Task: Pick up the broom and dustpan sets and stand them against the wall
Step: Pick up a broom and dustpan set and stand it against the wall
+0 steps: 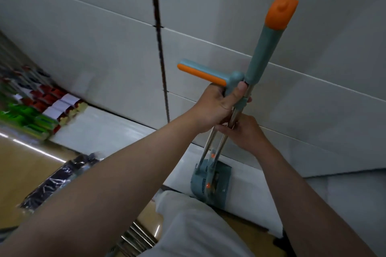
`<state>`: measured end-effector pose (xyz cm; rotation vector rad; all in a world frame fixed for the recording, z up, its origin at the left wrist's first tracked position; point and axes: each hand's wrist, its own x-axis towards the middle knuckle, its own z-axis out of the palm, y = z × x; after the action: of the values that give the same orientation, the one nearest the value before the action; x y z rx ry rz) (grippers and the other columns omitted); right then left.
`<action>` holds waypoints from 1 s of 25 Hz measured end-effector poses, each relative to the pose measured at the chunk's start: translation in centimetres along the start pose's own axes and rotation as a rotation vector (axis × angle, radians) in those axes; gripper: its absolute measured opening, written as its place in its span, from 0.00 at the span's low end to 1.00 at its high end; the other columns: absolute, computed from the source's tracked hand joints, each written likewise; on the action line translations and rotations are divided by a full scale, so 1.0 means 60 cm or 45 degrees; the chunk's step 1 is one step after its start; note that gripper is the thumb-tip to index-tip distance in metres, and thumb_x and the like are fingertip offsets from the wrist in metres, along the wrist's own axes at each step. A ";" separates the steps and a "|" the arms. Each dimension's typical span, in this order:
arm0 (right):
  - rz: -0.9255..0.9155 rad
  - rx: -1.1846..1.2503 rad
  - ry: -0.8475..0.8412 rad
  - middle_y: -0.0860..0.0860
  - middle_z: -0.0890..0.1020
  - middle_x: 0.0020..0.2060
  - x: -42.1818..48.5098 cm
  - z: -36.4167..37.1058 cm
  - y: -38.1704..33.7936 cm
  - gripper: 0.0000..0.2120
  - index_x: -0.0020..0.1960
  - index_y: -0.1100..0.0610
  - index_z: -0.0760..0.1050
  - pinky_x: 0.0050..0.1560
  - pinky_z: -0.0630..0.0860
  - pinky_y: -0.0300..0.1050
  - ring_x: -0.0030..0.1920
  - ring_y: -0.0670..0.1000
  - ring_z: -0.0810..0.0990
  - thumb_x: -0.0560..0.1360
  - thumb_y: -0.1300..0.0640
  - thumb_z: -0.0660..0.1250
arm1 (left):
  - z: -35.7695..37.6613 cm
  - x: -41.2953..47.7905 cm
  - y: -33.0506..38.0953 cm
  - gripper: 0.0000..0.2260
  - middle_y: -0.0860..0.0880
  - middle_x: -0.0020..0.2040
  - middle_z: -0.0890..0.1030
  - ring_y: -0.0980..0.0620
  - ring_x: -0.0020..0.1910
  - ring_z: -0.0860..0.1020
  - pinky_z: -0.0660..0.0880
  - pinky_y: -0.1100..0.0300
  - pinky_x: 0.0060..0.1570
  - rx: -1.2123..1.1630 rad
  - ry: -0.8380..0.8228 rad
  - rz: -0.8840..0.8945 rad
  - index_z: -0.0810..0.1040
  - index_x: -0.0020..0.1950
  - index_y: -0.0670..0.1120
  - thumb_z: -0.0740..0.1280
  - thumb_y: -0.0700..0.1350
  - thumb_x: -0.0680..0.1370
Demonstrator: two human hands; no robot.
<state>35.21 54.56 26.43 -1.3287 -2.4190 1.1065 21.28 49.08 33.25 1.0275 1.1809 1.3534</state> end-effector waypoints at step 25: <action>1.058 0.466 -0.042 0.55 0.78 0.55 -0.121 0.089 0.211 0.29 0.68 0.59 0.72 0.49 0.75 0.47 0.55 0.56 0.78 0.77 0.39 0.66 | 0.073 -0.008 -0.055 0.15 0.46 0.52 0.83 0.57 0.47 0.81 0.79 0.68 0.50 0.430 -0.245 -0.211 0.80 0.59 0.38 0.76 0.40 0.74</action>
<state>45.35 50.21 15.49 -2.2246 -1.5333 1.6332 26.12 49.08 30.67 1.2369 1.3428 0.9219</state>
